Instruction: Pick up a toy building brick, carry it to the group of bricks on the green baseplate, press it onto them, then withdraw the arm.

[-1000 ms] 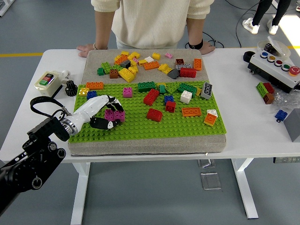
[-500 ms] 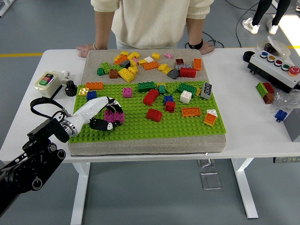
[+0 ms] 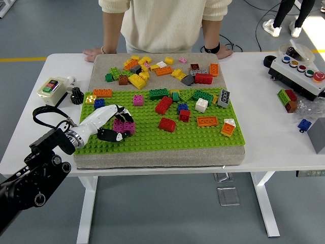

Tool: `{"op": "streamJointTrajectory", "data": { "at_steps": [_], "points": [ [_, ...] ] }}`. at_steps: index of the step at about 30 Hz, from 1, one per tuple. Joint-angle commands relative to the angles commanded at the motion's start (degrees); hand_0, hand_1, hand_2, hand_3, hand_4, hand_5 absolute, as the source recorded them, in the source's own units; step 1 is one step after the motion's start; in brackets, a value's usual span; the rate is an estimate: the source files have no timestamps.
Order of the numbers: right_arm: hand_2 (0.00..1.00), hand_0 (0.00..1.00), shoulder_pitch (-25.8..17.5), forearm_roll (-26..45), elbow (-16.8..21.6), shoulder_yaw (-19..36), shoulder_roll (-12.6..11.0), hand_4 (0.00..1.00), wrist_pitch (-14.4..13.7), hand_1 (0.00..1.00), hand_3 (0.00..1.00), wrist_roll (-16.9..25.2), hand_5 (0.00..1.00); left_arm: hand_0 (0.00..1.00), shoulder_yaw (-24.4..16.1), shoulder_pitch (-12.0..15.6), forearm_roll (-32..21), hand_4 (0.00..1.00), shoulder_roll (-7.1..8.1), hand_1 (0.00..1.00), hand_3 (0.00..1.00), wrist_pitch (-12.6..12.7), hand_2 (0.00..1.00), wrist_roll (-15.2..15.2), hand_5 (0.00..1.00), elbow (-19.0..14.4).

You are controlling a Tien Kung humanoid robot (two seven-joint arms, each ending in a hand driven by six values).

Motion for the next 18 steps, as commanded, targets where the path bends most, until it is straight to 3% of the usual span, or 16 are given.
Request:
{"op": "streamJointTrajectory", "data": {
  "at_steps": [18],
  "points": [
    [0.725, 0.752, 0.01, 0.15, 0.00, -0.29, 0.10, 0.912, -0.11, 0.674, 0.657, 0.06, 0.488, 0.608, -0.16, 0.81, 0.24, 0.693, 0.18, 0.572, 0.532, -0.19, 0.563, 0.30, 0.002, -2.42]
  ]
}}
